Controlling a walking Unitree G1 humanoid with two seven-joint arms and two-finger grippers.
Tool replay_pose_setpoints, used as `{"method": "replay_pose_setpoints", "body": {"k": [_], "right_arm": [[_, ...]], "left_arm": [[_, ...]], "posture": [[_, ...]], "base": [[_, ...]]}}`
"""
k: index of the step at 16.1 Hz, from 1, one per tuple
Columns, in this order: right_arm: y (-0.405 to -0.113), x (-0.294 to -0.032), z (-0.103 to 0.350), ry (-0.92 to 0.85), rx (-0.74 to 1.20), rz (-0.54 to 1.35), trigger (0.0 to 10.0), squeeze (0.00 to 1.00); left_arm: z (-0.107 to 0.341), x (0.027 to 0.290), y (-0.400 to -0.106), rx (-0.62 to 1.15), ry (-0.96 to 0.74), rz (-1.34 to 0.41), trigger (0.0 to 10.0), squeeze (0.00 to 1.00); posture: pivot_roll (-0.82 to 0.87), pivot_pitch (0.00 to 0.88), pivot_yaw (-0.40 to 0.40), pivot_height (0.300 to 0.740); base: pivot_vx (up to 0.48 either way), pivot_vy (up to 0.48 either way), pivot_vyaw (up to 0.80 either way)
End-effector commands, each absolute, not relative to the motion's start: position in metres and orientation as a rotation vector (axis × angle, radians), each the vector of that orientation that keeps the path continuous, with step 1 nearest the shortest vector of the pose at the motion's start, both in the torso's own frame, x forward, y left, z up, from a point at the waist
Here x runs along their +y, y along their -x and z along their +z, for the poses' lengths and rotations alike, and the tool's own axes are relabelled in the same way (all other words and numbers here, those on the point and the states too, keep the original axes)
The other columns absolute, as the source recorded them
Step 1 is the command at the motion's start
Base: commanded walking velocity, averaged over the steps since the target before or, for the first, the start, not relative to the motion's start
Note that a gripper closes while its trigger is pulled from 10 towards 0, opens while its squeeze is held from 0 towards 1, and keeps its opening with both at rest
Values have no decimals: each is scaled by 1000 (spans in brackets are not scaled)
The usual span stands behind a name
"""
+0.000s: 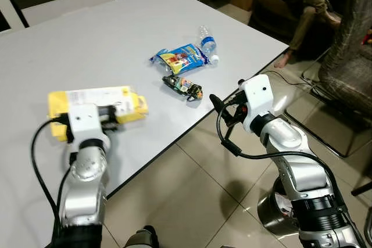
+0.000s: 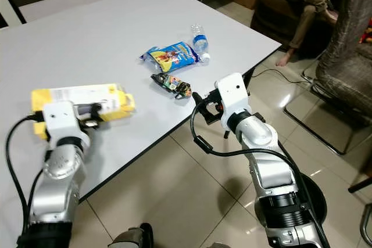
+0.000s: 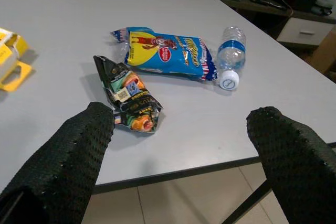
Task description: Picking trash to rubbish bin
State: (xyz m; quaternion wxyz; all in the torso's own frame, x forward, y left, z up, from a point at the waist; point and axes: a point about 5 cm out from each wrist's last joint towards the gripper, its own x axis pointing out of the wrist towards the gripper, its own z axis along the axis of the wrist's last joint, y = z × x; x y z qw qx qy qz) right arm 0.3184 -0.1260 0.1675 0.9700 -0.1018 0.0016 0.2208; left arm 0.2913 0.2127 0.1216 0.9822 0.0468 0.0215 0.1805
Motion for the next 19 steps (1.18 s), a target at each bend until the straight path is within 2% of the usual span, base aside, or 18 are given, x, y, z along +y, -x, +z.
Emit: {"method": "replay_pose_setpoints", "body": {"k": [1, 5, 11, 16, 18, 19], "right_arm": [[-317, -130, 167, 207, 10, 441, 10000, 0], [-315, -129, 165, 203, 19, 444, 10000, 0], [-313, -126, 162, 192, 26, 445, 10000, 0], [-314, -125, 162, 190, 25, 443, 10000, 0], [-313, -123, 161, 188, 26, 445, 10000, 0], [-313, -123, 160, 187, 27, 445, 10000, 0]], "left_arm": [[116, 220, -290, 69, -108, 409, 10000, 0], [137, 231, -294, 17, -181, 449, 10000, 0], [128, 246, -287, 83, -158, 526, 10000, 0], [134, 232, -295, 110, -185, 431, 10000, 0], [141, 236, -299, 115, -5, 461, 10000, 0], [143, 235, -302, 122, 181, 493, 10000, 0]], "posture": [[-134, 141, -30, 740], [-132, 144, -32, 740], [-119, 152, -18, 740], [-115, 152, -11, 740], [-112, 153, -8, 740], [-113, 153, -8, 740]], "base": [[0, 0, 0], [0, 0, 0], [0, 0, 0], [0, 0, 0], [0, 0, 0], [0, 0, 0]]}}
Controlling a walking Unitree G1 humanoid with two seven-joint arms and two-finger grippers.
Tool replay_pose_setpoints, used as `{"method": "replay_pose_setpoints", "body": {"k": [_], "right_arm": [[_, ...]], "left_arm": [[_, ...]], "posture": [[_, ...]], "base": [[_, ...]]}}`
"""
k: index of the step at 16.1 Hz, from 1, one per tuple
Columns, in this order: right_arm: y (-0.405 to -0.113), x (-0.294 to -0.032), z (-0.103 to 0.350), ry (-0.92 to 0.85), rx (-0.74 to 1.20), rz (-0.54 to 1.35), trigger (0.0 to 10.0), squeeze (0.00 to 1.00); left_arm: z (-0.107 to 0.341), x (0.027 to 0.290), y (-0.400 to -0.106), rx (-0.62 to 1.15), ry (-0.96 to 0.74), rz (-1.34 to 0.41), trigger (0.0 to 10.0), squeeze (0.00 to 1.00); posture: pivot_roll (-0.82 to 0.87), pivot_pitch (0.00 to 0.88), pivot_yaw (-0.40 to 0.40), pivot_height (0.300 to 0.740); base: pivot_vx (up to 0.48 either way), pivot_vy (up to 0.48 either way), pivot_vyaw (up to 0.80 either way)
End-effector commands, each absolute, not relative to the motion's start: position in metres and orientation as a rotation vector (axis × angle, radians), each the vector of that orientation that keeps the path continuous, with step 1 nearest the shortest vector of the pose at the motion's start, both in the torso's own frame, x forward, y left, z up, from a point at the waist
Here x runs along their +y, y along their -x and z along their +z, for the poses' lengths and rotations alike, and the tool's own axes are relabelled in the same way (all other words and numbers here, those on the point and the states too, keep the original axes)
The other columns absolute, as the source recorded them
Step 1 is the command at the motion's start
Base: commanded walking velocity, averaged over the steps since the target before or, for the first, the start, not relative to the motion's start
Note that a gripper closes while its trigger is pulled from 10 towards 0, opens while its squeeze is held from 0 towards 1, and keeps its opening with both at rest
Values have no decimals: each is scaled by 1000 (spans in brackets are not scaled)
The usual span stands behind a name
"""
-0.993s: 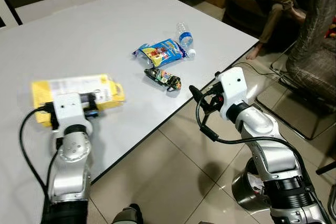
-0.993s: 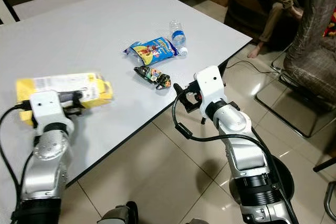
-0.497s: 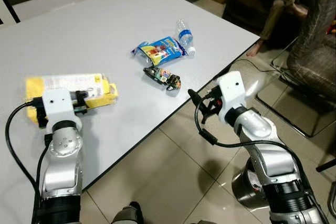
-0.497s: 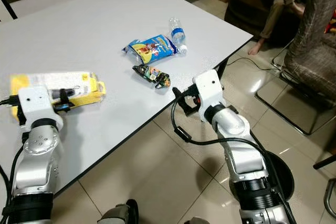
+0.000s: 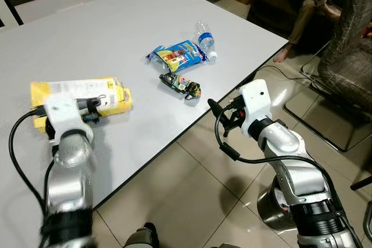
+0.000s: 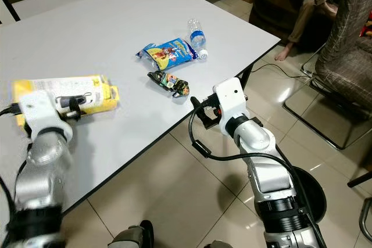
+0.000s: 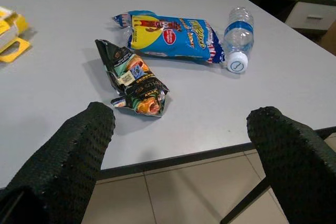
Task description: Picking trash to rubbish bin
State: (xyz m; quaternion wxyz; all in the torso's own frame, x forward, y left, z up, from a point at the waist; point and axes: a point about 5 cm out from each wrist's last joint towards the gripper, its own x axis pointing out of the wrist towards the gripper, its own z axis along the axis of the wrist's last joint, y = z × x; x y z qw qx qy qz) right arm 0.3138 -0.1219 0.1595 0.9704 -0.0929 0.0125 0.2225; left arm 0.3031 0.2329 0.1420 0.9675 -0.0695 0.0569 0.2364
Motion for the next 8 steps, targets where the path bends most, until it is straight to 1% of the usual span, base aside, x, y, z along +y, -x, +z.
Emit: {"method": "replay_pose_setpoints", "body": {"k": [1, 2, 3, 5, 8], "right_arm": [[-313, -123, 161, 187, 27, 445, 10000, 0], [-313, -122, 161, 187, 25, 444, 10000, 0], [-314, -122, 161, 187, 24, 443, 10000, 0], [-314, -122, 161, 188, 23, 443, 10000, 0], [-314, -122, 161, 189, 24, 441, 10000, 0]], "left_arm": [[143, 234, -302, 123, 258, 509, 10000, 0], [144, 231, -302, 112, 358, 527, 10000, 0], [148, 226, -303, 82, 422, 525, 10000, 0], [149, 225, -303, 77, 439, 523, 10000, 0], [156, 226, -305, 65, 521, 540, 10000, 0]], "posture": [[-113, 152, -7, 740], [-113, 152, -7, 740], [-115, 151, -8, 740], [-114, 151, -8, 740], [-114, 151, -8, 740]], "base": [[0, 0, 0], [0, 0, 0], [0, 0, 0], [0, 0, 0], [0, 0, 0]]}}
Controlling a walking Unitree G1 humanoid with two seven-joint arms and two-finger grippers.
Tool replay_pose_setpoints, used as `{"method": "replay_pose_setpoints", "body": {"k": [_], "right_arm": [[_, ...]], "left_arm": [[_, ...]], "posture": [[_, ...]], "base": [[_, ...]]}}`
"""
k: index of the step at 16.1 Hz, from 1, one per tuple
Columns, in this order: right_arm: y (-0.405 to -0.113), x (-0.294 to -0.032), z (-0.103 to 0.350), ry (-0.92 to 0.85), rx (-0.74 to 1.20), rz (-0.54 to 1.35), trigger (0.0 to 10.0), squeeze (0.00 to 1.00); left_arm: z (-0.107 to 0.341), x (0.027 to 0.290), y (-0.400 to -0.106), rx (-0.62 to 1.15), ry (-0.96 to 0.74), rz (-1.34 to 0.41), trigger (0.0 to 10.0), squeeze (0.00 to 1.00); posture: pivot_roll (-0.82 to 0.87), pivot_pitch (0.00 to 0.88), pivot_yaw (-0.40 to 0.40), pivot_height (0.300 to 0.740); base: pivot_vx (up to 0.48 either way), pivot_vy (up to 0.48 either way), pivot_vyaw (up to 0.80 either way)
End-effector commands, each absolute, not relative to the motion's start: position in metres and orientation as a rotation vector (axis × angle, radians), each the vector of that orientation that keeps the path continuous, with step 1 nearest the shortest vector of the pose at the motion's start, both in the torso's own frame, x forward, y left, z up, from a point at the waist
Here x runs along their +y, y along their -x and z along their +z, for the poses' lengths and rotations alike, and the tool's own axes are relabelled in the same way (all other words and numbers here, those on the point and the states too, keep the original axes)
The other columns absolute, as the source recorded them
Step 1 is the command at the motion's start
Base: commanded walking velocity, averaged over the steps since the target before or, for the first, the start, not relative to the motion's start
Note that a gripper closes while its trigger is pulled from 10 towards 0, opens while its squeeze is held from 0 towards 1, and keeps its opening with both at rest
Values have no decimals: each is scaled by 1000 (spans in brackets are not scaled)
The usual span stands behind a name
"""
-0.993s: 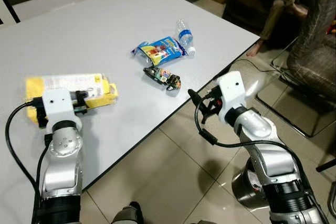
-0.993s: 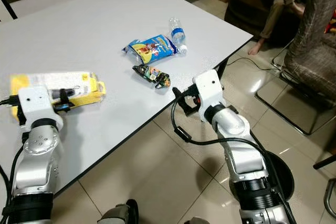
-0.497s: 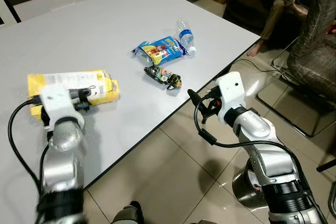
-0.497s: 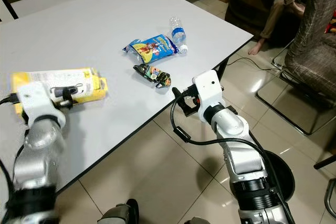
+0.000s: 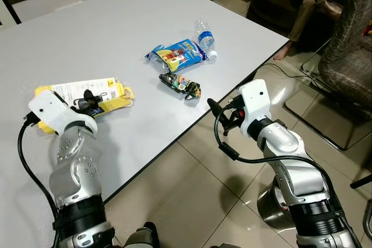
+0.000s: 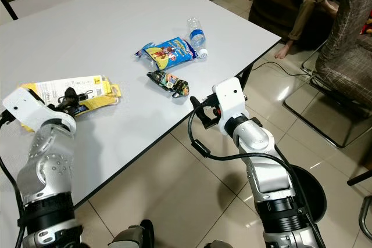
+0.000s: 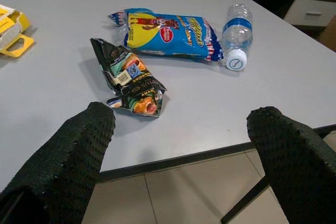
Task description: Picking trash to rubbish bin
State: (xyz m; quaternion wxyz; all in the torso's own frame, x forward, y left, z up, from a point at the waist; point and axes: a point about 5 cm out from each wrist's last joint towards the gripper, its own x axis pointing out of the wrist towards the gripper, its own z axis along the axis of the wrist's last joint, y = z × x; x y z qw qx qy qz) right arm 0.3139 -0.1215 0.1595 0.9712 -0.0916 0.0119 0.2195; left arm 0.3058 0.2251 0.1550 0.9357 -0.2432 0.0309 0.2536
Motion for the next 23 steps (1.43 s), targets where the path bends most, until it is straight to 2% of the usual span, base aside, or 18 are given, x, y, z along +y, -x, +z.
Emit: {"method": "replay_pose_setpoints", "body": {"k": [1, 5, 12, 23], "right_arm": [[-314, -122, 161, 189, 24, 440, 10000, 0], [-313, -122, 161, 191, 24, 445, 10000, 0], [-297, -106, 168, 116, 23, 733, 10000, 0], [-277, -98, 164, 75, 126, 989, 10000, 0]], "left_arm": [[164, 225, -306, 46, 497, 526, 10000, 0], [187, 226, -302, 20, 477, 536, 10000, 0], [155, 220, -269, 150, 510, 575, 10000, 0], [146, 211, -278, 194, 578, 556, 10000, 0]], "posture": [[-114, 151, -8, 740], [-111, 150, -8, 740], [-97, 153, -31, 740], [-110, 154, -29, 740]], "base": [[0, 0, 0], [0, 0, 0], [0, 0, 0], [0, 0, 0]]}}
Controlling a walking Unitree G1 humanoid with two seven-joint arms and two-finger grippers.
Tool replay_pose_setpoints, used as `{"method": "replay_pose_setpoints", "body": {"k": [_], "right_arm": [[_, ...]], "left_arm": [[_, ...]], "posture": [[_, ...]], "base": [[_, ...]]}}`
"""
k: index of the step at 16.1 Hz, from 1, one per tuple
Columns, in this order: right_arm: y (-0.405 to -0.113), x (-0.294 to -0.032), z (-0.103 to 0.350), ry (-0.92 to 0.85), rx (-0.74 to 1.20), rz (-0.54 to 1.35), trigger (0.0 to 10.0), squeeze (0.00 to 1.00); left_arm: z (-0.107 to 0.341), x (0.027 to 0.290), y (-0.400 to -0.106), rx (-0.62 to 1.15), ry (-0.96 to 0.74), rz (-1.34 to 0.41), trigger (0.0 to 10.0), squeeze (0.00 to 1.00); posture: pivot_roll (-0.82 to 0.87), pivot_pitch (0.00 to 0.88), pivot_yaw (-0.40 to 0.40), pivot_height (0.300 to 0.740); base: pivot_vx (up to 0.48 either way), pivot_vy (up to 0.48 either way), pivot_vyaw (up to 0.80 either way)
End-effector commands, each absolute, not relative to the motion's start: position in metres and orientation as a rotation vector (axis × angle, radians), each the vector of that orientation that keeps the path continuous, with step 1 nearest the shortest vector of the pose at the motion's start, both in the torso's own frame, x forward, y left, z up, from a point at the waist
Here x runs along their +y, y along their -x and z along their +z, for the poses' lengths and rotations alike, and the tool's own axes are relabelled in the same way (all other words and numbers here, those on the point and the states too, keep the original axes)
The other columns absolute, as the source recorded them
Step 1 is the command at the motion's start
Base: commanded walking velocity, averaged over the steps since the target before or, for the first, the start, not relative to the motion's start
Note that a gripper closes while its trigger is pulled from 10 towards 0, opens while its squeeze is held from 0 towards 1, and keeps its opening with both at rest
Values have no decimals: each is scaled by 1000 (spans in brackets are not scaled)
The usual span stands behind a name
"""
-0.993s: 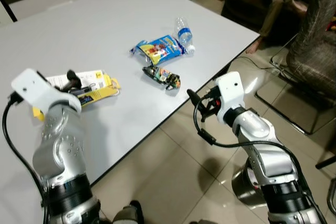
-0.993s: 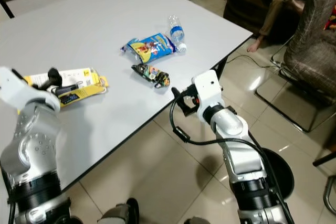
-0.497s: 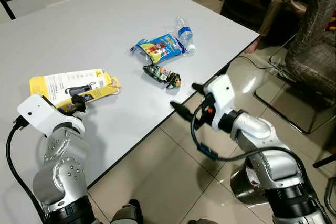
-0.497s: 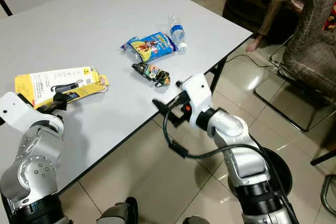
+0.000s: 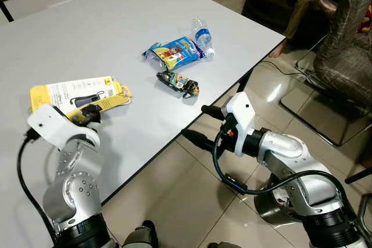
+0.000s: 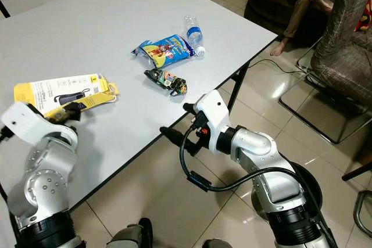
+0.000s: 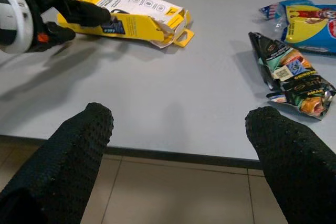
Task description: Picking trash to rubbish bin
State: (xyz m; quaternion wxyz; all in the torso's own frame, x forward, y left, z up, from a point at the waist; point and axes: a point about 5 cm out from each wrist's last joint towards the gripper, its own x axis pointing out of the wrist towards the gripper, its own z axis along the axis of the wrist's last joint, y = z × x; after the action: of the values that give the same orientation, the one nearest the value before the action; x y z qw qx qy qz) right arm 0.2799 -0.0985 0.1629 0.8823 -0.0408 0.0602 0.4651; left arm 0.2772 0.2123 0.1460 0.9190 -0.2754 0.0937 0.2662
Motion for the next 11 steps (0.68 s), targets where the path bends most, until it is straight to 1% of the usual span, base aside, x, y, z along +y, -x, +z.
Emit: {"method": "replay_pose_setpoints", "body": {"k": [1, 3, 6, 9, 11], "right_arm": [[-279, -100, 164, 84, 130, 981, 10000, 0], [-281, -101, 163, 96, 129, 962, 10000, 0], [-281, -100, 162, 96, 118, 941, 10000, 0], [-283, -100, 159, 105, 122, 915, 10000, 0], [-285, -102, 158, 110, 127, 891, 10000, 0]], "left_arm": [[143, 213, -278, 196, 568, 555, 10000, 0], [144, 216, -279, 174, 536, 553, 10000, 0], [147, 215, -281, 159, 489, 526, 10000, 0], [146, 214, -282, 157, 479, 505, 10000, 0], [146, 213, -283, 150, 475, 488, 10000, 0]], "posture": [[-110, 154, -29, 740], [-107, 155, -26, 740], [-104, 157, -21, 740], [-104, 159, -16, 740], [-104, 159, -16, 740]], "base": [[0, 0, 0], [0, 0, 0], [0, 0, 800], [0, 0, 733], [0, 0, 0]]}}
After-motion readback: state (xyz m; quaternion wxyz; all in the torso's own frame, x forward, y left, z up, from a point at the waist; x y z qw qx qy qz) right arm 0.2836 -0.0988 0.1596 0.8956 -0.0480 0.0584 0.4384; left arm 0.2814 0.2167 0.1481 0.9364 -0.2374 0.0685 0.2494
